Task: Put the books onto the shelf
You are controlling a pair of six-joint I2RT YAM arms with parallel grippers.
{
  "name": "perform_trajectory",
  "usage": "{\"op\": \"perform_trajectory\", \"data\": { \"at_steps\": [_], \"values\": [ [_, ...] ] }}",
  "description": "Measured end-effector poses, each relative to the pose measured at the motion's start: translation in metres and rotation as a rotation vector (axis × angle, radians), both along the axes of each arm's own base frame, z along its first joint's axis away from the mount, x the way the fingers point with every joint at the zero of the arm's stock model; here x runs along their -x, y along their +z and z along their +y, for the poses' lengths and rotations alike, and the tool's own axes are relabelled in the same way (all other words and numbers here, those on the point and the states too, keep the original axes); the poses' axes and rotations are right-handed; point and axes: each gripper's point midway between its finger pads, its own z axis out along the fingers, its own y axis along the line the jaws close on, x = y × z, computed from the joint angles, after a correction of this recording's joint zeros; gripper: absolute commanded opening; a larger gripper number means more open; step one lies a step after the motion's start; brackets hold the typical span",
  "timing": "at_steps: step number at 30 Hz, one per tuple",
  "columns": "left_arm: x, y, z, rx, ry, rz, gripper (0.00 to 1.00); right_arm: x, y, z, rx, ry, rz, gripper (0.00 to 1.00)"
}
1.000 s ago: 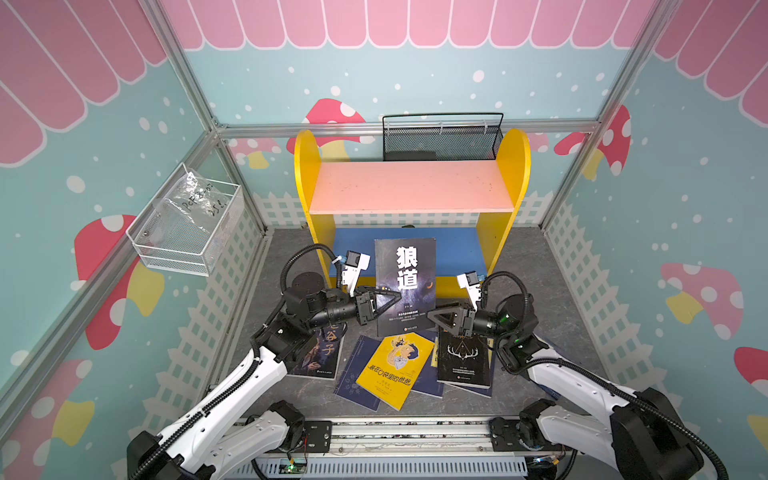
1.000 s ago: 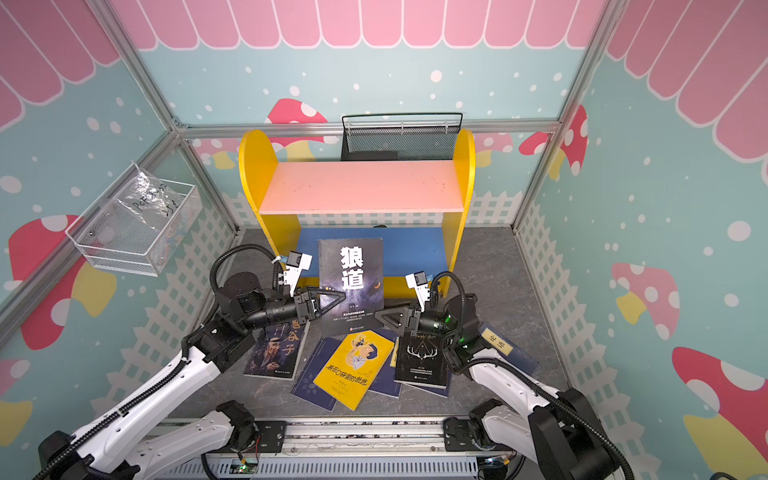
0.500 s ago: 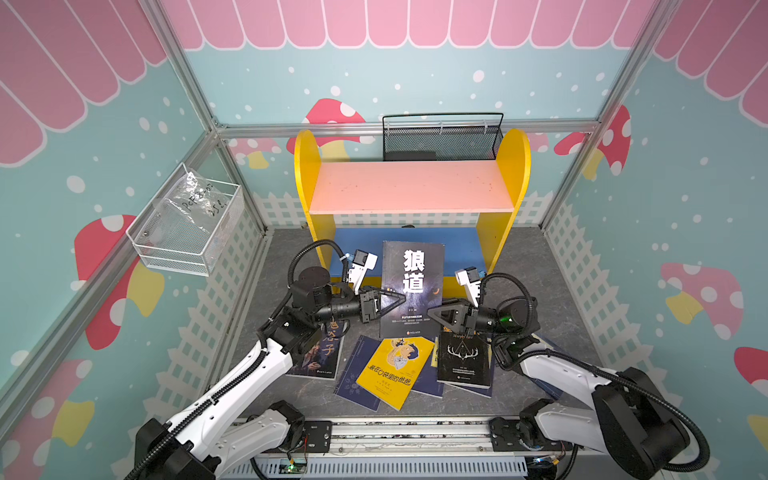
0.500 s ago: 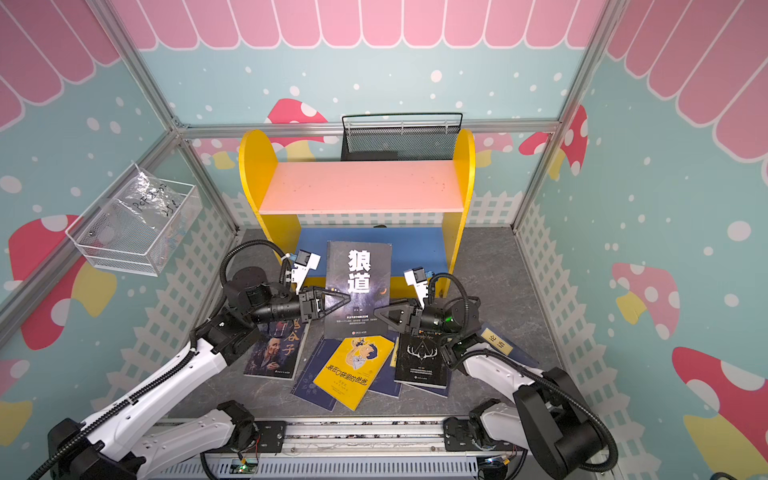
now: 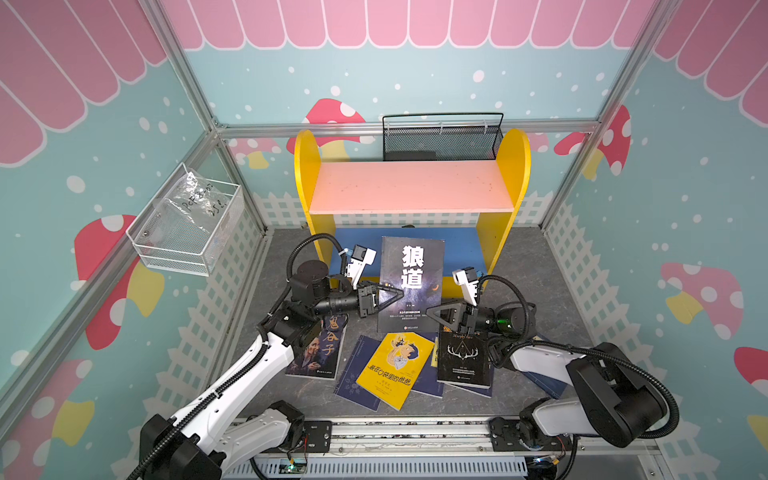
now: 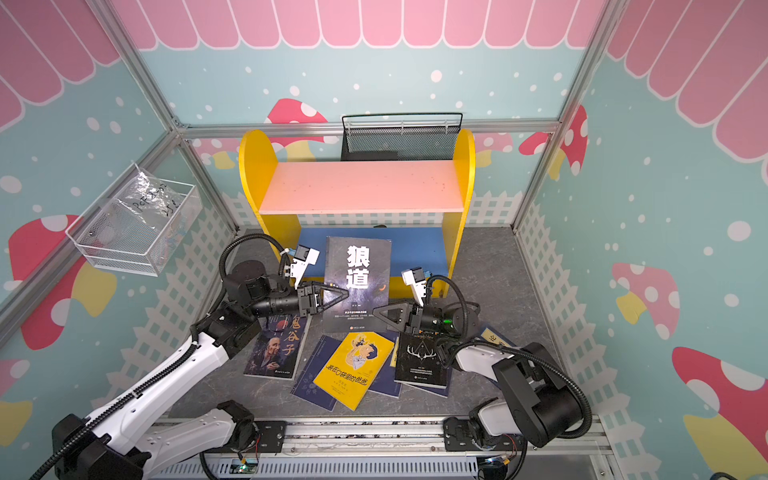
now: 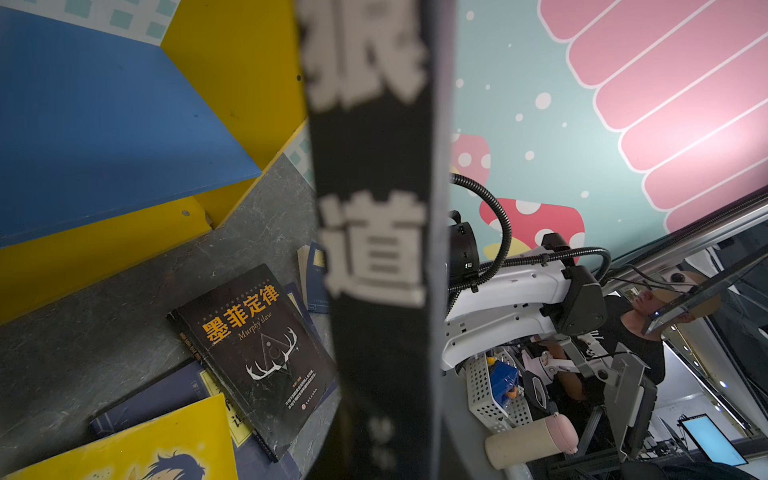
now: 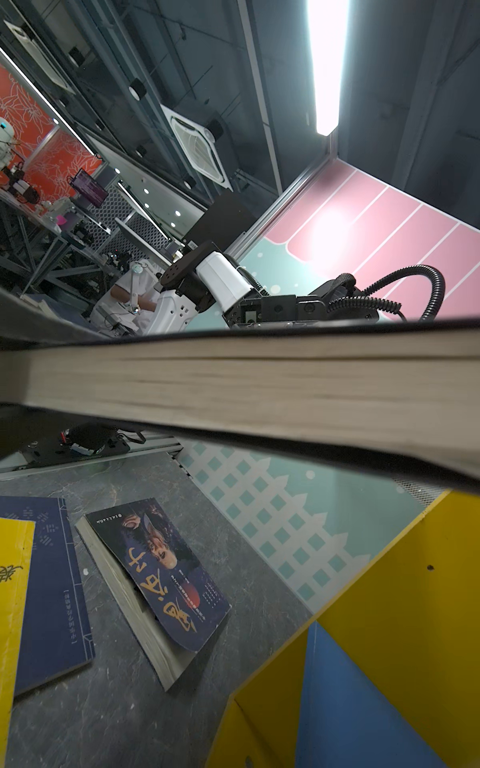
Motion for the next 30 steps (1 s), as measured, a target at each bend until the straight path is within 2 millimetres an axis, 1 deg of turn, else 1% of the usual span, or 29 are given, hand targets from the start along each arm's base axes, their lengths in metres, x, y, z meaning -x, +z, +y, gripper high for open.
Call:
{"op": "perform_trajectory", "data": {
  "at_steps": [1,2,3,4,5,7,8,10,12,14,16,19,22,24,27,30],
  "values": [
    [-0.001,0.000,0.000,-0.005,0.002,0.001,0.17,-0.001,-0.001,0.000,0.001,-0.003,0.000,0.00],
    [-0.002,0.000,0.001,-0.013,0.006,-0.001,0.26,-0.001,-0.002,0.001,0.004,-0.005,0.005,0.00],
    [-0.003,-0.001,0.002,-0.028,0.016,-0.003,0.37,-0.003,-0.004,0.002,0.010,-0.010,0.014,0.00],
    [-0.007,-0.001,0.005,-0.047,0.042,-0.003,0.54,-0.005,-0.007,0.003,0.023,-0.016,0.027,0.00],
    [-0.012,0.001,0.009,-0.067,0.081,-0.009,0.67,-0.009,-0.012,0.004,0.040,-0.029,0.050,0.00],
    [-0.021,0.007,0.022,-0.110,0.176,-0.034,0.89,-0.019,-0.020,0.007,0.079,-0.060,0.088,0.00],
    [-0.023,0.011,0.033,-0.138,0.240,-0.055,0.98,-0.025,-0.022,0.008,0.100,-0.080,0.099,0.00],
    [-0.022,0.023,0.054,-0.178,0.354,-0.103,0.99,-0.036,-0.019,0.011,0.132,-0.122,0.107,0.00],
    [-0.017,0.043,0.080,-0.203,0.485,-0.172,0.99,-0.050,-0.014,0.014,0.160,-0.169,0.126,0.00],
    [-0.009,0.064,0.110,-0.213,0.629,-0.242,0.99,-0.067,-0.016,0.015,0.204,-0.221,0.173,0.00],
    [-0.001,0.080,0.140,-0.212,0.770,-0.296,0.99,-0.082,-0.019,0.017,0.242,-0.265,0.206,0.00],
    [0.011,0.091,0.175,-0.211,0.935,-0.333,0.99,-0.099,-0.029,0.021,0.282,-0.294,0.246,0.00],
    [0.017,0.089,0.196,-0.223,1.029,-0.349,0.99,-0.118,-0.043,0.031,0.317,-0.297,0.289,0.00],
    [0.016,0.083,0.202,-0.244,1.057,-0.346,0.99,-0.130,-0.051,0.040,0.338,-0.289,0.313,0.00],
    [0.011,0.067,0.205,-0.287,1.078,-0.324,0.99,-0.145,-0.058,0.059,0.359,-0.267,0.327,0.00],
    [0.005,0.049,0.202,-0.324,1.069,-0.300,0.99,-0.155,-0.060,0.078,0.368,-0.236,0.326,0.00]
  ]
}}
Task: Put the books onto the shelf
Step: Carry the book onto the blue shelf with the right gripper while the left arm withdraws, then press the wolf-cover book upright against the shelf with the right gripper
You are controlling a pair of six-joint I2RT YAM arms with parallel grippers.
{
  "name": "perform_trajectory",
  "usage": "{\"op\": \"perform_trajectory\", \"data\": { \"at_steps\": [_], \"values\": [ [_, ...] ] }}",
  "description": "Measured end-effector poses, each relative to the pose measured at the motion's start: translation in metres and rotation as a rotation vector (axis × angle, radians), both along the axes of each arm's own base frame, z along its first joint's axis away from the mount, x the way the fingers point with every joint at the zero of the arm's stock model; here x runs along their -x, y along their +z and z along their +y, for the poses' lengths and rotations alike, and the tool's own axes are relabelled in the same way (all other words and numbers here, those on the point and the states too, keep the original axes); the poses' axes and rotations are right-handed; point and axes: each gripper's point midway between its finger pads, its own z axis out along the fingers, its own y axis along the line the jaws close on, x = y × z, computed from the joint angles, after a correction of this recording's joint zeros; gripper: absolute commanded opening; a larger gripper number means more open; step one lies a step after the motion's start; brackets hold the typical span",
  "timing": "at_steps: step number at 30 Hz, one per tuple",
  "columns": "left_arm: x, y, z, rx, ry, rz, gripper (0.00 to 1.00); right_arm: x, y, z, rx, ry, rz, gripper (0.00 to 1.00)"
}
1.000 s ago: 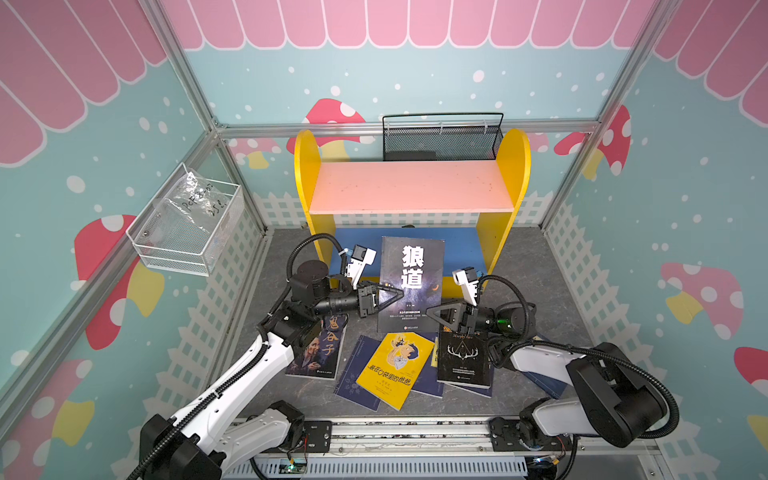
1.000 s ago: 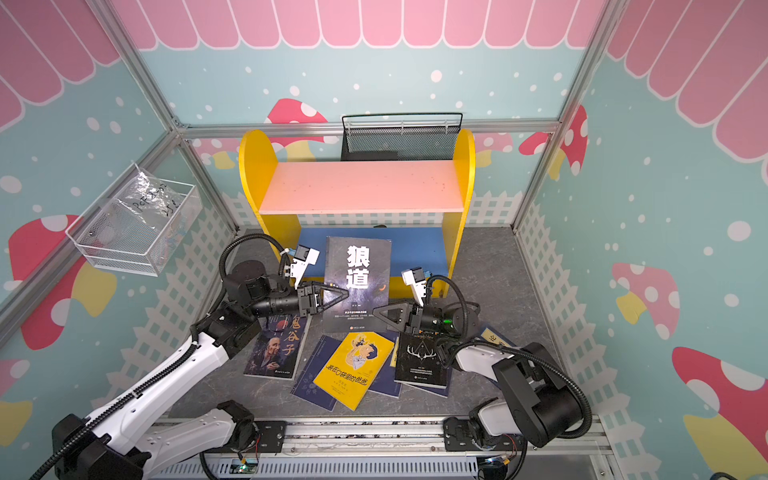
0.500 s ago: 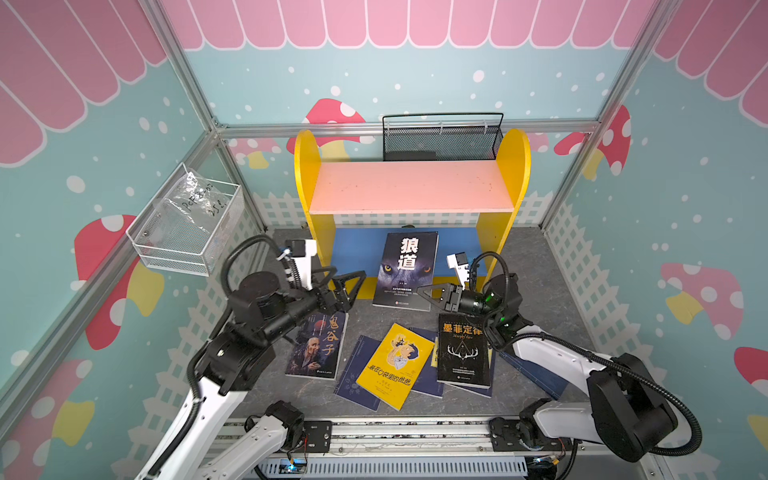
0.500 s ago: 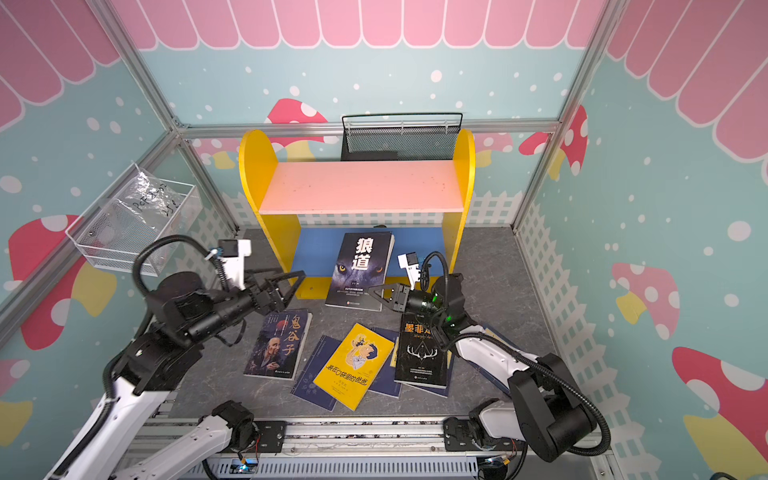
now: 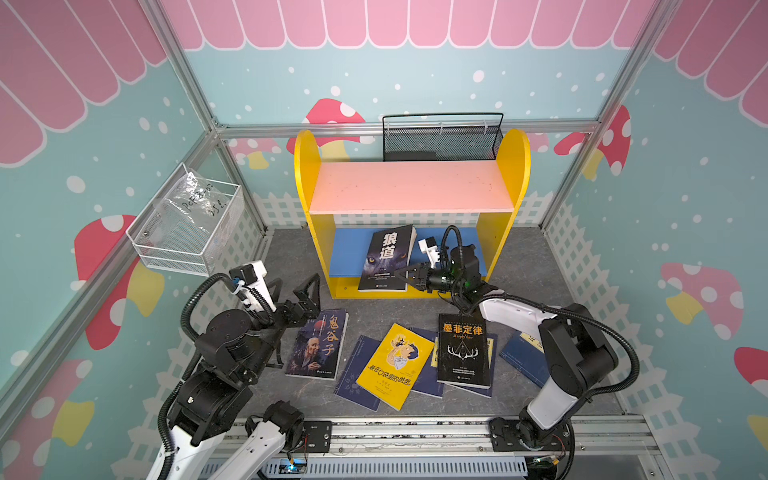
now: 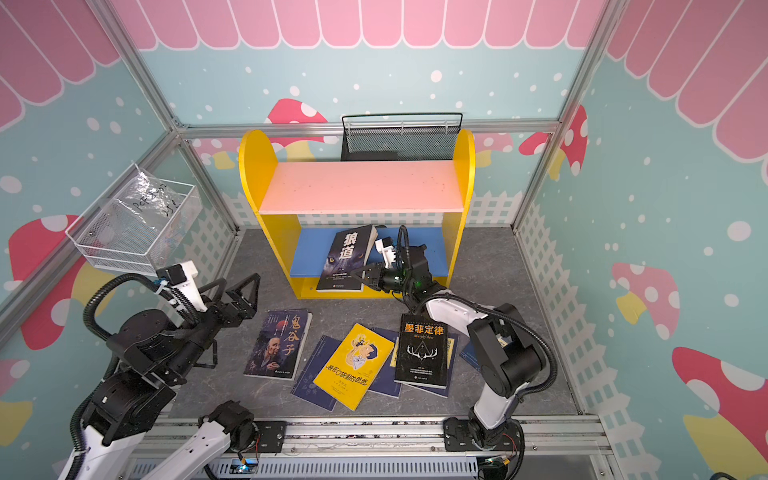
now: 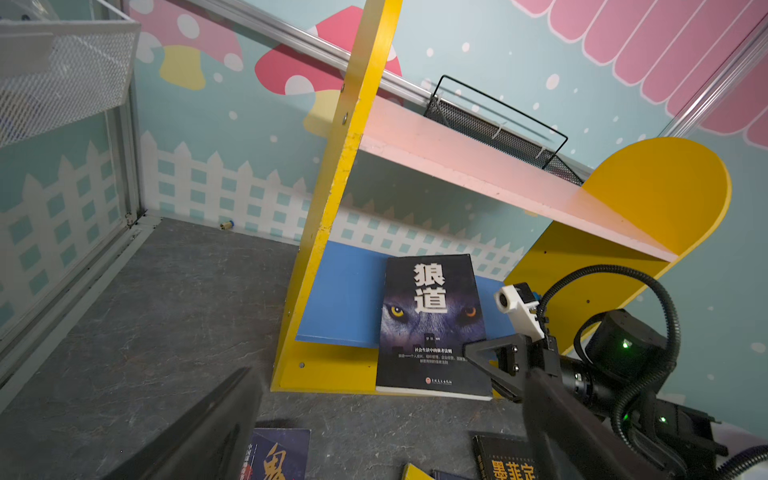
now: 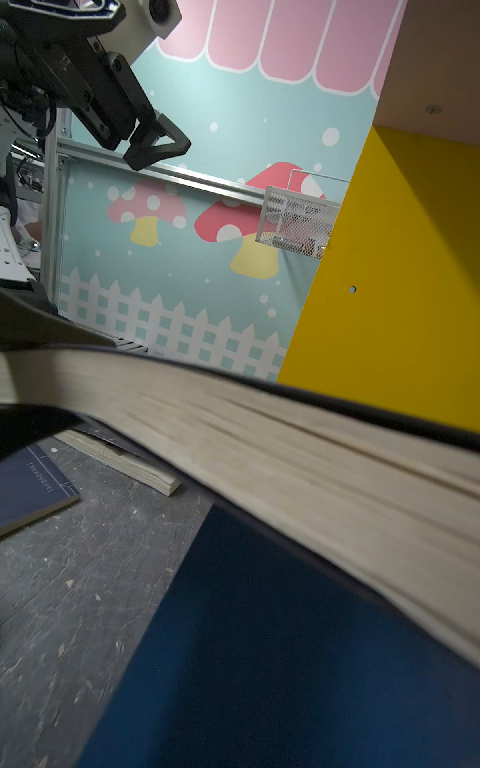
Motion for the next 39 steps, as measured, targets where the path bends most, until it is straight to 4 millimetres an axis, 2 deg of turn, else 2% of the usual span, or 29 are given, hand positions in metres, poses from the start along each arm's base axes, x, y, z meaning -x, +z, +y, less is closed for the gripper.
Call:
{"op": "perform_trajectory", "data": {
  "at_steps": [6,13,17,22,26,30,39],
  "values": [
    [-0.007,-0.032,-0.015,-0.015,-0.060,0.063,0.99,-0.020,-0.004,0.022,-0.005,0.030,-0.002,0.00],
    [-0.009,-0.036,-0.028,-0.007,-0.124,0.070,1.00,-0.053,-0.010,0.049,-0.024,0.096,0.000,0.00],
    [-0.011,-0.040,-0.030,-0.008,-0.131,0.075,1.00,-0.056,-0.018,0.055,-0.020,0.127,0.028,0.00],
    [-0.012,-0.042,-0.031,-0.010,-0.131,0.078,0.99,-0.062,-0.009,0.062,-0.034,0.151,0.015,0.00],
    [-0.014,-0.042,-0.031,-0.010,-0.131,0.079,0.99,-0.068,-0.012,0.071,-0.033,0.163,0.019,0.01],
    [-0.015,-0.042,-0.032,-0.009,-0.131,0.077,1.00,-0.066,-0.021,0.081,-0.027,0.181,0.037,0.00],
    [-0.016,-0.045,-0.033,-0.011,-0.131,0.080,1.00,-0.068,-0.018,0.088,-0.017,0.189,0.039,0.00]
  ]
}}
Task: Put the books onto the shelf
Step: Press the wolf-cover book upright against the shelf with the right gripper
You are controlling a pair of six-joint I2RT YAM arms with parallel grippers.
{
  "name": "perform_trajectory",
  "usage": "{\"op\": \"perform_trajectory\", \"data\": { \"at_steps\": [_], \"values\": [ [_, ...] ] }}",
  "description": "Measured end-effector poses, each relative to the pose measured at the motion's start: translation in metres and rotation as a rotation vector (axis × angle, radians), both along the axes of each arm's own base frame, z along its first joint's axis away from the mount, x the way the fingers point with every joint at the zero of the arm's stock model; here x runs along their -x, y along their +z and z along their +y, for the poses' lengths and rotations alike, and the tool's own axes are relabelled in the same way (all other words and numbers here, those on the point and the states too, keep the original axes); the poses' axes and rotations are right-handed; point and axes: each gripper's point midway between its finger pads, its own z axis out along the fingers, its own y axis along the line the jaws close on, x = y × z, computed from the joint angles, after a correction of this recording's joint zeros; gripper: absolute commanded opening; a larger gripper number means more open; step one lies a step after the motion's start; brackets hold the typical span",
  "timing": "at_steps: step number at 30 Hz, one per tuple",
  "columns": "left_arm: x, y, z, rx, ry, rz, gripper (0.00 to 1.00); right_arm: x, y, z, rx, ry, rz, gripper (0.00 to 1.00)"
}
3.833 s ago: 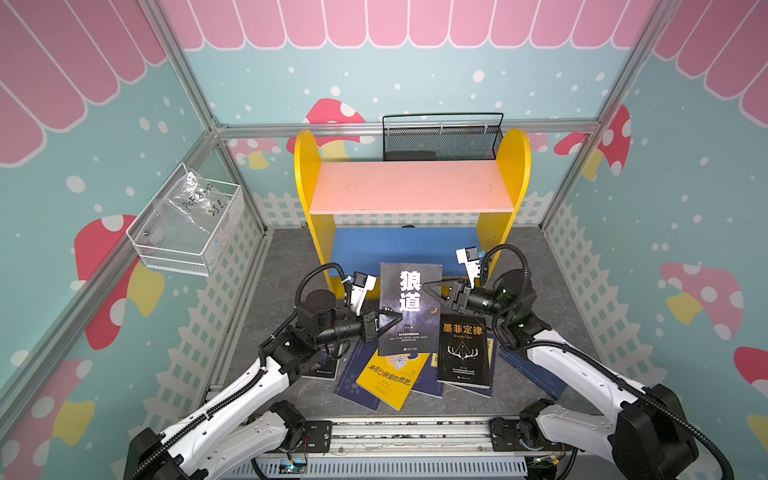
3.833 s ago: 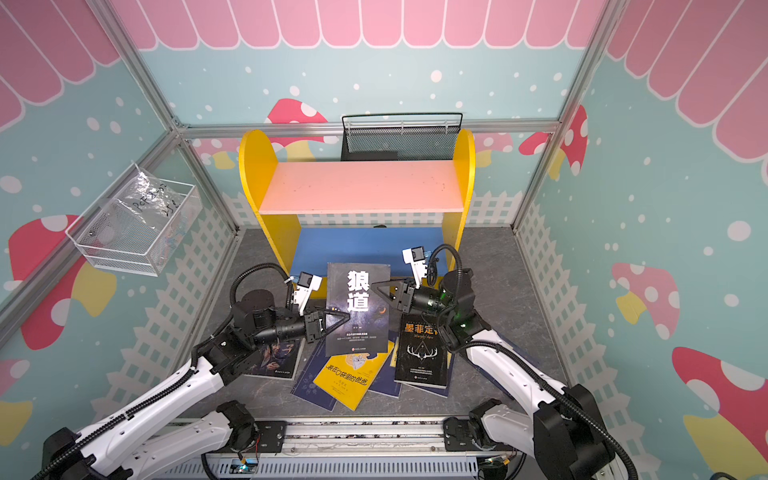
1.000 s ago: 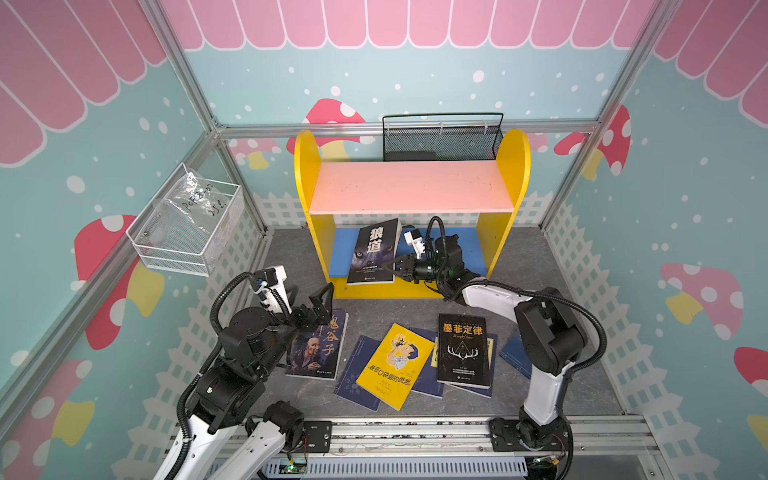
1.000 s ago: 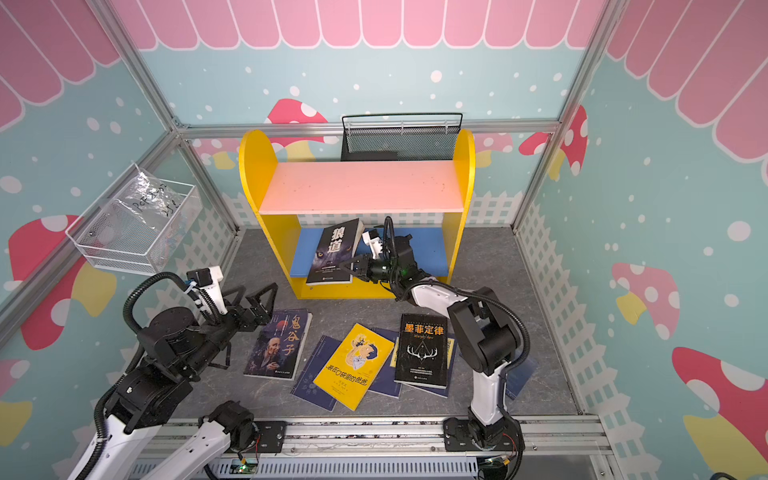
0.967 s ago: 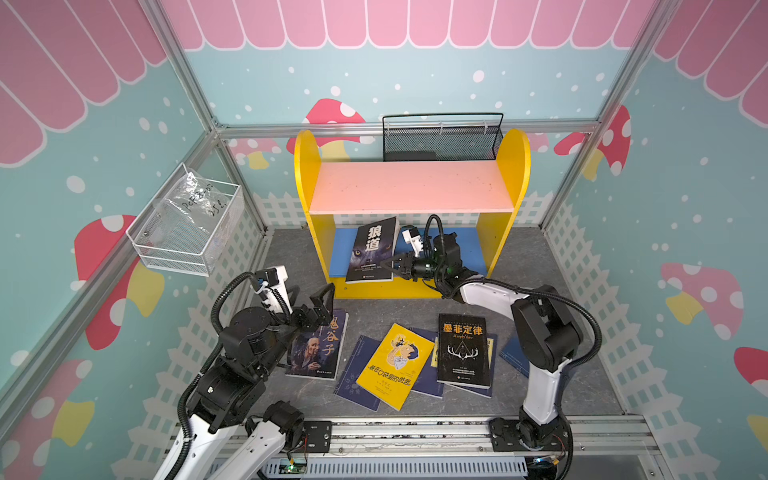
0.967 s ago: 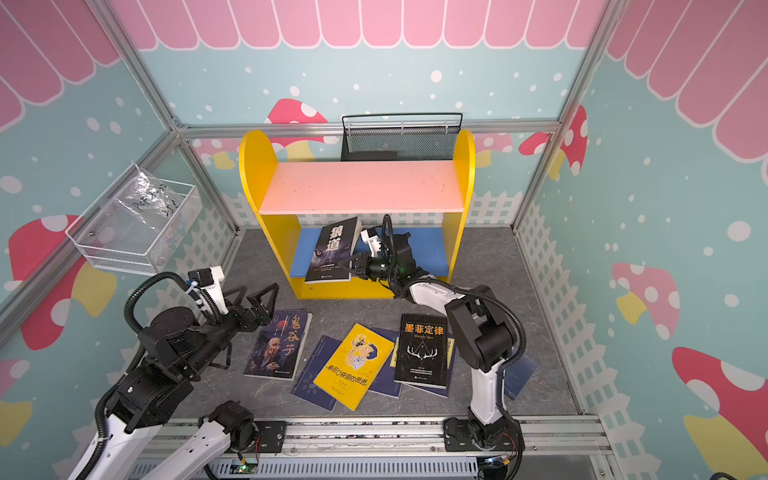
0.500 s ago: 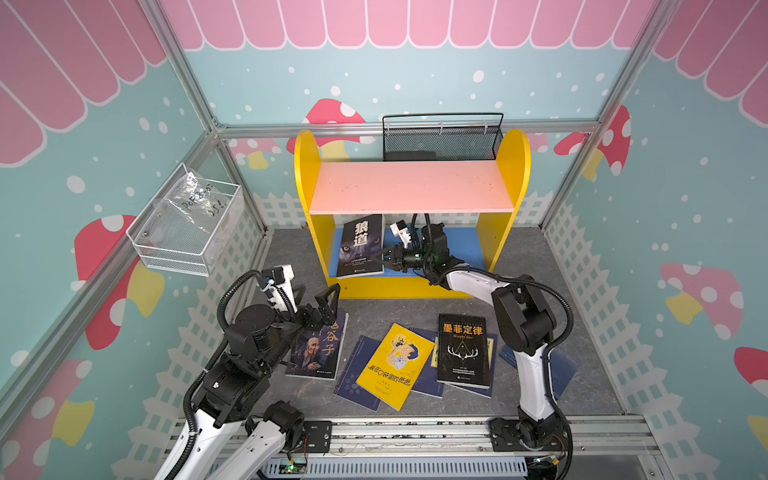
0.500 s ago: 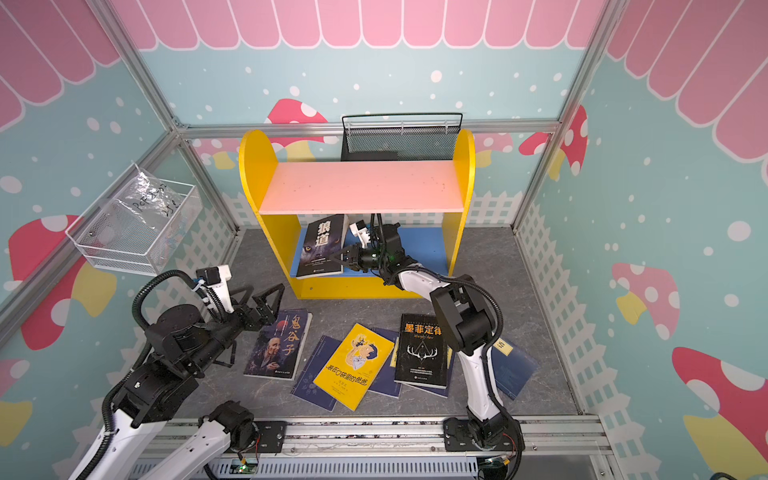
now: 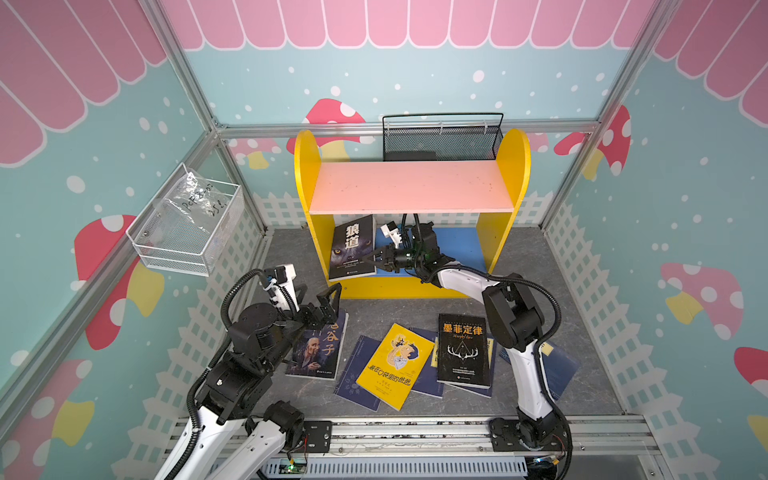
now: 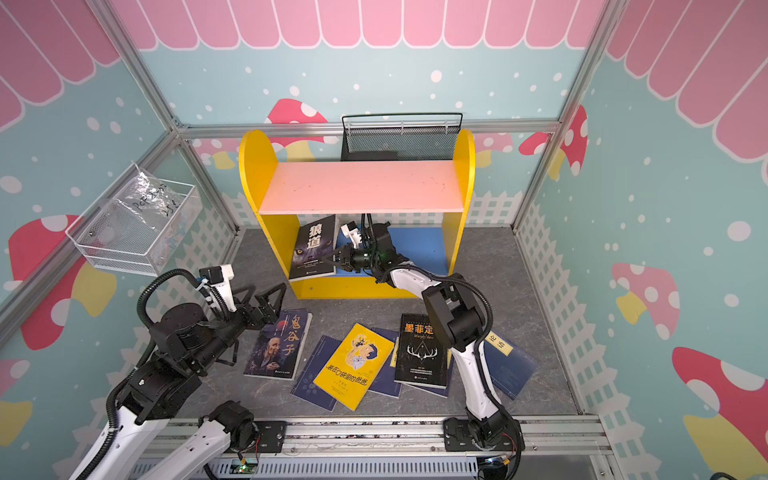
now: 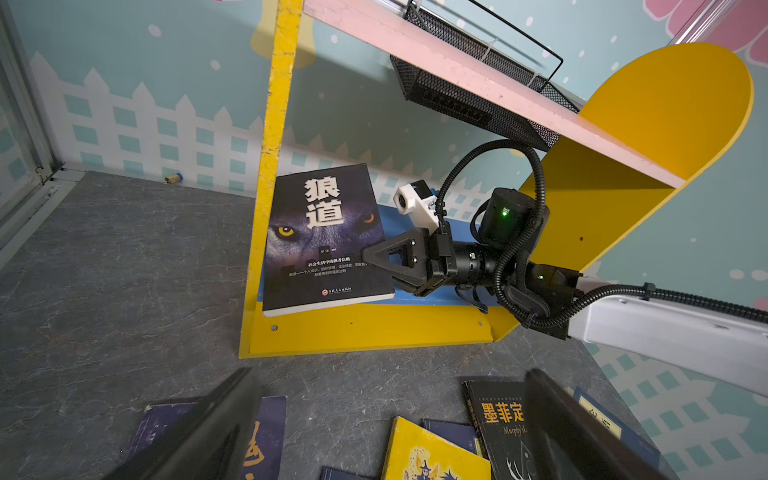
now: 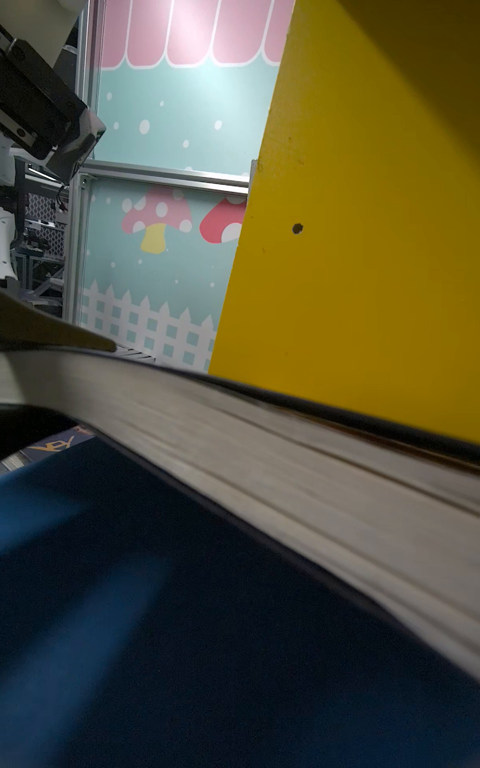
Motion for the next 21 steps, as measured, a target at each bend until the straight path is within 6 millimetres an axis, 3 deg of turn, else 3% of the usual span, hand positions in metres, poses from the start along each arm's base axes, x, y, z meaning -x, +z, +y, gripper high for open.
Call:
{"op": "perform_trajectory", "data": {
  "at_steps": [21],
  "values": [
    [-0.0024,-0.0019,-0.0011,-0.002,0.000,0.004,1.00,-0.0089,-0.0028,-0.0012,0.017,-0.052,0.020,0.00]
  ]
}}
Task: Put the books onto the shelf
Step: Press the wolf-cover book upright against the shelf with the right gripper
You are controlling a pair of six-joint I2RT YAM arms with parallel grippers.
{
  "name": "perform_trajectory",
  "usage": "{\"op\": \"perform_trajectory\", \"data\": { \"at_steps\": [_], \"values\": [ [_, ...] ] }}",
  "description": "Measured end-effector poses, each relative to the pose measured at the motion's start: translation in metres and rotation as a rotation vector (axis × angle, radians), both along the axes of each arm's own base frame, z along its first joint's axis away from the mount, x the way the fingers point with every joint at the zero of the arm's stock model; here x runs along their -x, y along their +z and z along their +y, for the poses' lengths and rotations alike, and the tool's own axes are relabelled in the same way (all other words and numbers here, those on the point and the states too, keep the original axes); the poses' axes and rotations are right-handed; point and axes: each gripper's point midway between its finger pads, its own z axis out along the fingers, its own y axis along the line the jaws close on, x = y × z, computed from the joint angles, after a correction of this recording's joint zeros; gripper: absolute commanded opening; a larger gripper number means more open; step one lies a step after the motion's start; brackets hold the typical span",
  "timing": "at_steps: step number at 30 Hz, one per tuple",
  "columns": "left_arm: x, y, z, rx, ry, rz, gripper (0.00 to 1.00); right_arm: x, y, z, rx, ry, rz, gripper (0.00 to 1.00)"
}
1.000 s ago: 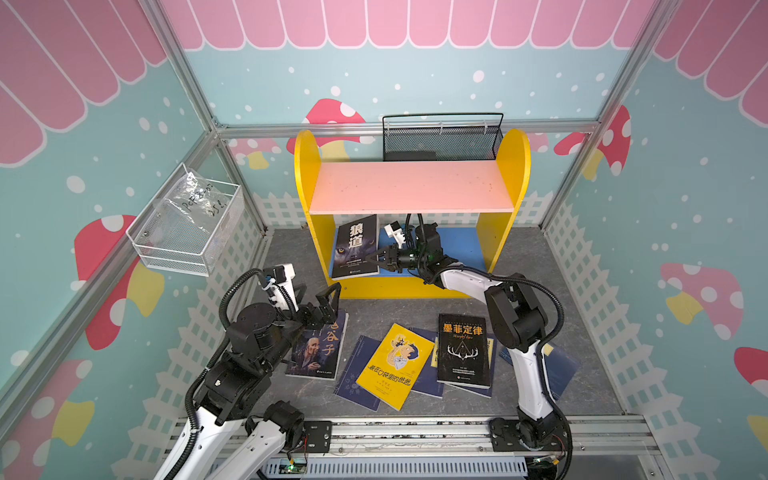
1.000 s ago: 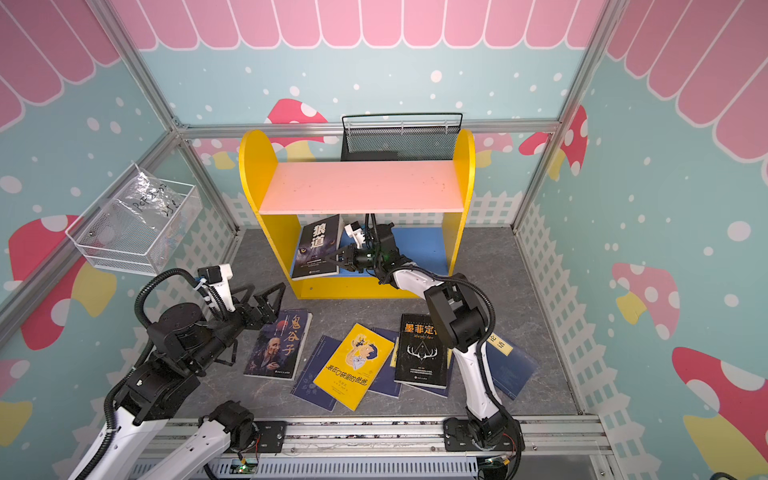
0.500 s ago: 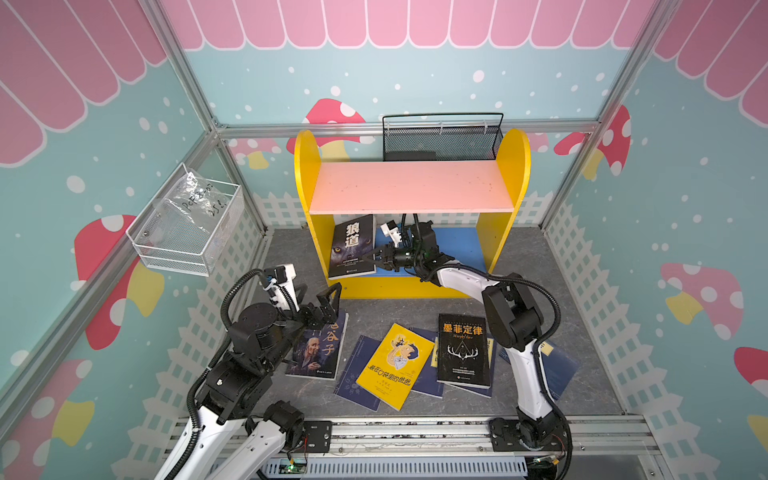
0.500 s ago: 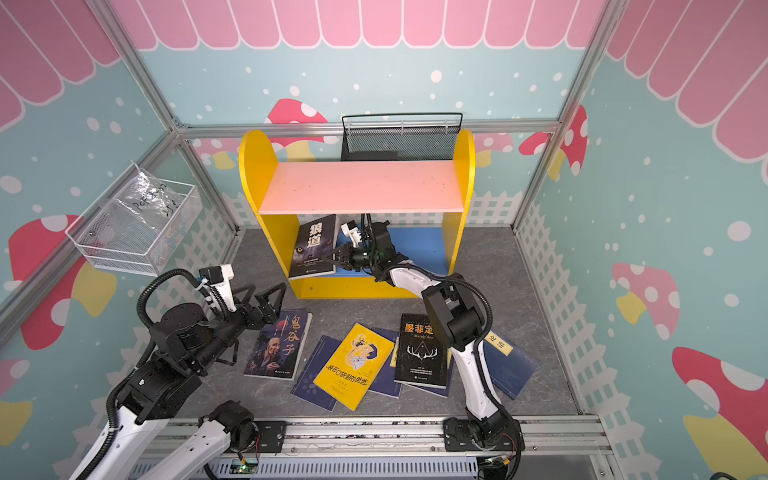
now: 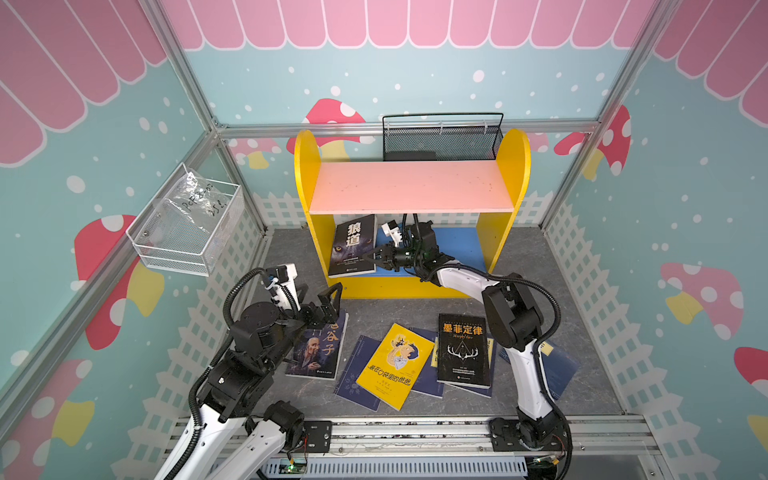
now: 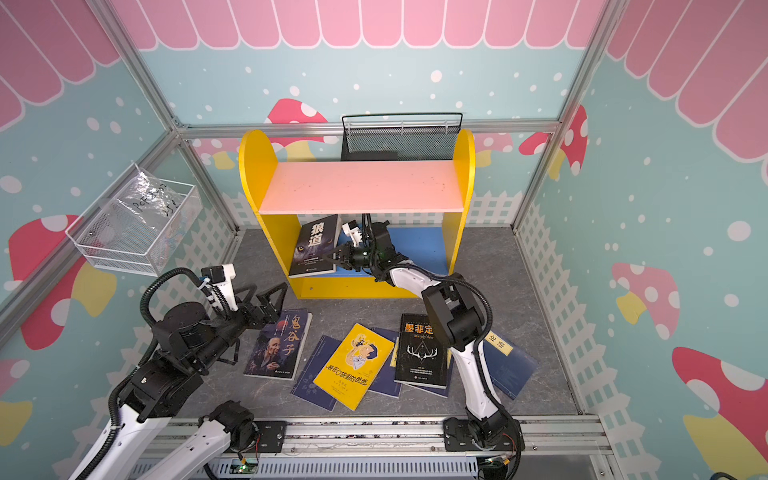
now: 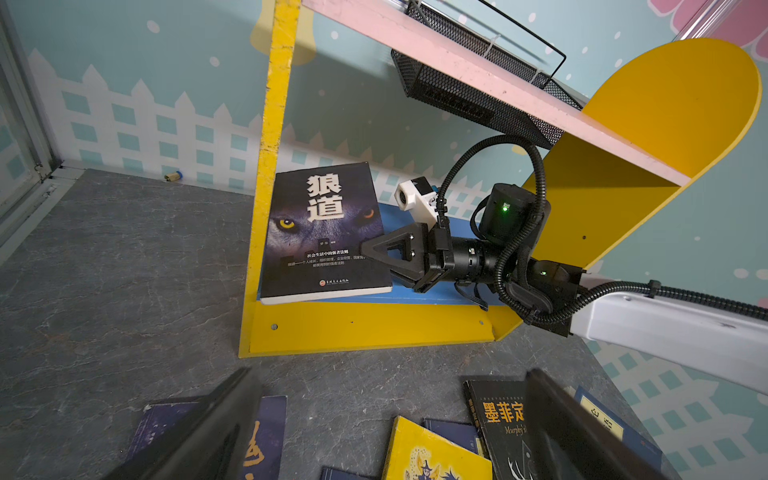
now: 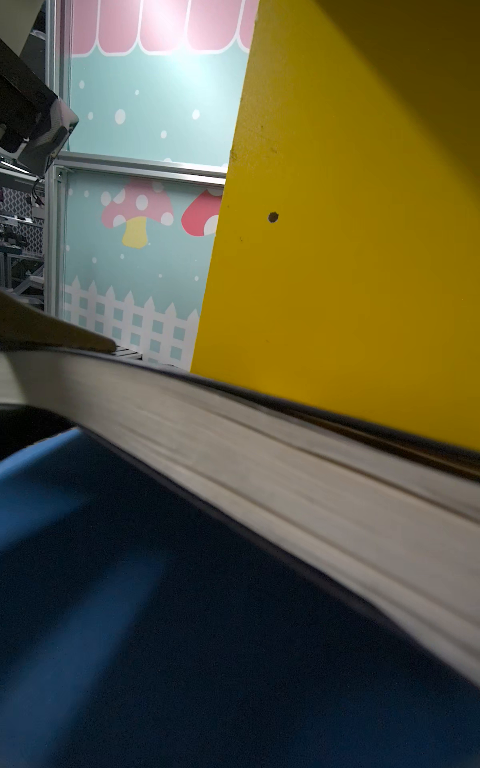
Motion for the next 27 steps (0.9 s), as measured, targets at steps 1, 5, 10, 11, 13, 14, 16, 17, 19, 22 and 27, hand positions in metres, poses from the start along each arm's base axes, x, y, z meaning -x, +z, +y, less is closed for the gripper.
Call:
{"op": "perform_trajectory", "data": {
  "at_steps": [1,5,10,11,13,14,16,17,19,22,27],
  "values": [
    [-0.0001,0.0004,0.0000,0.001,0.000,-0.001,1.00,-0.0007,0.0000,0.0000,0.000,-0.003,-0.001,0.00],
    [-0.0001,0.0003,-0.0001,0.001,0.000,-0.001,1.00,-0.0031,-0.0008,0.0002,-0.002,-0.013,-0.007,0.01],
    [-0.0005,-0.0004,-0.0005,0.000,-0.001,0.001,1.00,-0.0052,-0.0023,0.0025,-0.007,-0.010,-0.007,0.02],
    [-0.0007,-0.0006,-0.0009,0.000,-0.003,0.002,1.00,-0.0057,-0.0024,0.0034,-0.009,-0.005,-0.008,0.03],
    [-0.0011,-0.0012,-0.0013,-0.001,-0.004,0.004,1.00,-0.0061,-0.0015,0.0042,-0.013,0.003,-0.011,0.03],
    [-0.0013,-0.0015,-0.0014,-0.001,-0.004,0.005,1.00,-0.0060,-0.0019,0.0041,-0.012,0.005,-0.010,0.03],
    [-0.0017,-0.0018,-0.0016,0.000,-0.004,0.003,1.00,-0.0058,-0.0021,0.0041,-0.012,0.006,-0.011,0.03],
    [-0.0019,-0.0024,-0.0017,-0.001,-0.004,0.004,1.00,-0.0059,-0.0020,0.0041,-0.012,0.005,-0.011,0.03],
    [-0.0019,-0.0027,-0.0018,-0.001,-0.004,0.005,1.00,-0.0059,-0.0021,0.0041,-0.010,0.006,-0.010,0.07],
    [-0.0018,-0.0026,-0.0017,-0.001,-0.004,0.004,1.00,-0.0062,-0.0028,0.0042,-0.001,0.006,-0.017,0.21],
    [-0.0028,-0.0051,-0.0012,-0.003,0.001,0.006,1.00,-0.0073,-0.0046,0.0091,0.063,-0.007,-0.050,0.34]
  ]
}}
